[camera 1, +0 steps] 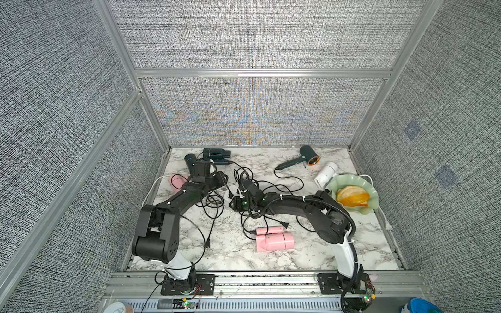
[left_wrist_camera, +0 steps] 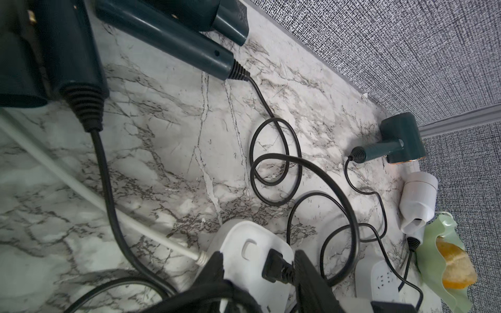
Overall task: Charge the blow dryers
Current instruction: Move the socket to the center of the board.
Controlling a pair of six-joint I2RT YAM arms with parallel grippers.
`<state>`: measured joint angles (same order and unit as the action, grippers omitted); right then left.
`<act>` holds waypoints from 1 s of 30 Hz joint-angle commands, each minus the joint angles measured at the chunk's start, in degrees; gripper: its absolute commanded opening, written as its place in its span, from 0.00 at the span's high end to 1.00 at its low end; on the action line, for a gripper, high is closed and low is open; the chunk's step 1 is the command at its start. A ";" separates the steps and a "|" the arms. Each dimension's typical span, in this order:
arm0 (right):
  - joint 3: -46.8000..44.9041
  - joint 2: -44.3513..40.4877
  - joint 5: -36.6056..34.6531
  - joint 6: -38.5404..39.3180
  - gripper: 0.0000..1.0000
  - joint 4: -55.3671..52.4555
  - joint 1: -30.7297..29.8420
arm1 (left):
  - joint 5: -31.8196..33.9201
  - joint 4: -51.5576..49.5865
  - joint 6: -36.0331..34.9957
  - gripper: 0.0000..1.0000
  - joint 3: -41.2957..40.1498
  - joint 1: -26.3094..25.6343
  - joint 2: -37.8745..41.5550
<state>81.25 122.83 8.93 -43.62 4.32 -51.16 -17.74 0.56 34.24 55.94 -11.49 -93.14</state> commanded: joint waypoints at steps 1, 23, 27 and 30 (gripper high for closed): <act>2.38 2.09 -0.76 -1.65 0.68 -0.41 1.17 | -2.22 2.10 -1.78 0.54 2.06 0.02 -0.76; -13.67 -14.38 -3.45 7.02 0.68 6.05 1.24 | -8.53 -4.43 -4.53 0.44 4.95 0.06 -0.20; -21.23 -21.80 -6.46 9.34 0.66 5.97 1.11 | -9.87 -9.71 -5.30 0.42 1.45 -0.02 4.80; -25.48 -27.33 -7.82 10.96 0.65 5.40 0.97 | -10.23 -14.53 -5.91 0.42 -1.73 -0.43 9.58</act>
<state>57.95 98.76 4.08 -35.31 8.84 -50.04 -26.13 -7.84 29.39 55.77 -11.60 -86.32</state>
